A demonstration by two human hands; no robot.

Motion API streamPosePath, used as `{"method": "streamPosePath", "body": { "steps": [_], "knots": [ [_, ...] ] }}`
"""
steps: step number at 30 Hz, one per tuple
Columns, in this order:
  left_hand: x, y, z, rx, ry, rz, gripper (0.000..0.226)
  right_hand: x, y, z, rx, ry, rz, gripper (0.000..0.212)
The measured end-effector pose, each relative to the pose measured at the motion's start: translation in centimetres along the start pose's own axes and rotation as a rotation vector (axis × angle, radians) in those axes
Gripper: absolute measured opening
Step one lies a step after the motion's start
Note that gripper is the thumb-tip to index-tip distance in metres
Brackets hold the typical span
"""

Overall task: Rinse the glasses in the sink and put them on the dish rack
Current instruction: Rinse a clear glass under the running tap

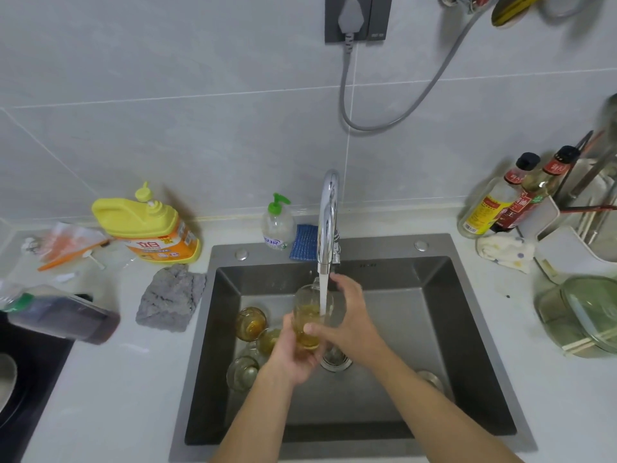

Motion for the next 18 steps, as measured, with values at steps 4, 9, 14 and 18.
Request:
{"method": "streamPosePath", "body": {
  "steps": [4,9,14,18],
  "knots": [
    [0.4,-0.6,0.0,0.029,-0.007,0.228,0.080,-2.3,-1.4,0.4,0.040,-0.274,0.251,0.105],
    [-2.0,-2.0,-1.5,-0.138,-0.271,0.516,0.053,-2.7,-2.2,0.3,0.024,-0.337,0.248,0.094],
    [-4.4,-4.1,-2.1,-0.225,-0.569,0.856,0.053,-3.3,-0.8,-0.2,-0.109,-0.337,0.164,0.074],
    [-2.9,-3.5,-0.7,-0.092,-0.406,0.635,0.075,-3.6,0.8,-1.1,-0.077,-0.340,0.062,0.058]
  ]
}}
Point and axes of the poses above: each hand's wrist, its own z-axis towards the middle knuckle, its own y-axis out of the back of the hand, x = y × z, the point moved 9 cm from there along z, towards the middle knuckle, and after that the axes turned 13 degrees about z, right-handed, at the moved point
